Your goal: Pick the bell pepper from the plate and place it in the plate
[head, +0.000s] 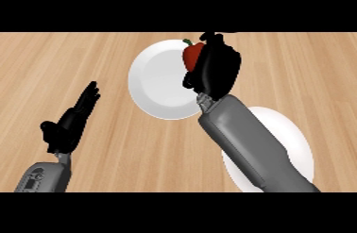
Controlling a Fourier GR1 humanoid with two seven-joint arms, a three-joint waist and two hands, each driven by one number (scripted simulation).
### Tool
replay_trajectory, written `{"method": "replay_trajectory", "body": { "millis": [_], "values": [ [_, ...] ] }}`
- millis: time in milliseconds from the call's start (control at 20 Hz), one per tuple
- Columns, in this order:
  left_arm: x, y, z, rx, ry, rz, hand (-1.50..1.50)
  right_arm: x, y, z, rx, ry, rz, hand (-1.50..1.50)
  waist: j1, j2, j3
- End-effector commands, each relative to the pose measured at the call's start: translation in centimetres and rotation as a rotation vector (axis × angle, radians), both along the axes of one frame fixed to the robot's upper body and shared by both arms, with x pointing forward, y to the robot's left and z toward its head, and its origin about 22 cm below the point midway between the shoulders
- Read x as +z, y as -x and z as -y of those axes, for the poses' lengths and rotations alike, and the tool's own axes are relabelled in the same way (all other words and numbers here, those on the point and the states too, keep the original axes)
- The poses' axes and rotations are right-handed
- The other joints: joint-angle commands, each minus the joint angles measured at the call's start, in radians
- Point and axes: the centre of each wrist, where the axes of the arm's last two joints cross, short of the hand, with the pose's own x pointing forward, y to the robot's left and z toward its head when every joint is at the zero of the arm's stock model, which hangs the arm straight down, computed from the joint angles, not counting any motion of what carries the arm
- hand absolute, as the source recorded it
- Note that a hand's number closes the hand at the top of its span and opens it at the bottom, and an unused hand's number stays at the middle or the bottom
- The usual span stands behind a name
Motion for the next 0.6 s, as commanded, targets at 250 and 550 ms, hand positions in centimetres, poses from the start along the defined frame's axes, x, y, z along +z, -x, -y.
{"method": "replay_trajectory", "body": {
  "millis": [250, 550],
  "values": [
    [-0.7, 0.2, 1.8, -0.032, -0.002, 0.0, 0.0, -1.2, -2.7, 1.0, -0.223, -0.345, 0.015, -1.5, 0.02, 0.002, 0.001],
    [-0.4, 0.1, 0.3, -0.008, -0.015, -0.008, 0.0, -1.3, -3.3, 2.5, -0.21, -0.498, 0.282, -1.5, -0.003, -0.001, 0.001]
  ]
}}
